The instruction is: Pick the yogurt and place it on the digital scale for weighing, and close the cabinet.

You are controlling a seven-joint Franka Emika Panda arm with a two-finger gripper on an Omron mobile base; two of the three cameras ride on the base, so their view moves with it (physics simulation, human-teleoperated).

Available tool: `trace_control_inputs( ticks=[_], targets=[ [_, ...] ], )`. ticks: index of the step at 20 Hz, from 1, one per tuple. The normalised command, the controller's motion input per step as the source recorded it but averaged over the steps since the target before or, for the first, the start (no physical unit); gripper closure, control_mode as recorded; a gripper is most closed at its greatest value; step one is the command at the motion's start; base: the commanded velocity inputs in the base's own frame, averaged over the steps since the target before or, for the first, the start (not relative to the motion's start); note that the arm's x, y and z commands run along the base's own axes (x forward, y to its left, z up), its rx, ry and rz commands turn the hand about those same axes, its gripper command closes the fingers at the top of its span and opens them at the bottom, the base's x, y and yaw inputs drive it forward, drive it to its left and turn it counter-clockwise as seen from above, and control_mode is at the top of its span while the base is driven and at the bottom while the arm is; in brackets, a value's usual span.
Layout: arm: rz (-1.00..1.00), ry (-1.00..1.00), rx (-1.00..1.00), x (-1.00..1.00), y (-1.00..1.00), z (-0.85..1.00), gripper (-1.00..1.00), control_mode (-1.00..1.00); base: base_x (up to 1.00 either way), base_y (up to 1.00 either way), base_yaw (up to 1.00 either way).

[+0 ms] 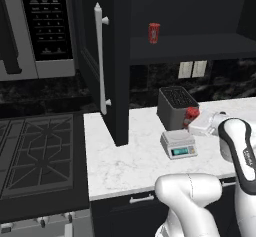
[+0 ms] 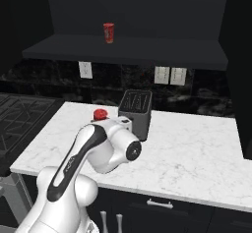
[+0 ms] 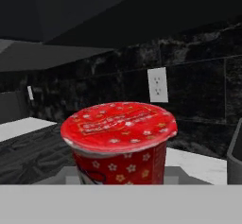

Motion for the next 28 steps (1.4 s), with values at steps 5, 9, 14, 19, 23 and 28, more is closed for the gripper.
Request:
trace_control_inputs(
  ticks=[5,9,14,19,23,28],
  targets=[
    [0.0,0.0,0.0,0.35,0.0,-0.45,1.0,-1.0,0.0,0.0,0.0],
    [-0.02,0.02,-0.02,0.41,0.0,-0.35,1.0,-1.0,0.0,0.0,0.0],
    [-0.01,0.03,-0.02,0.29,-0.12,-0.36,1.0,-1.0,0.0,0.0,0.0],
    [-0.04,0.05,-0.04,0.23,-0.06,-0.12,1.0,-1.0,0.0,0.0,0.0],
    [0.0,0.09,0.0,0.18,-0.25,-0.16,1.0,-1.0,0.0,0.0,0.0],
    [0.0,0.07,-0.01,0.13,-0.16,-0.25,1.0,-1.0,0.0,0.0,0.0]
  ],
)
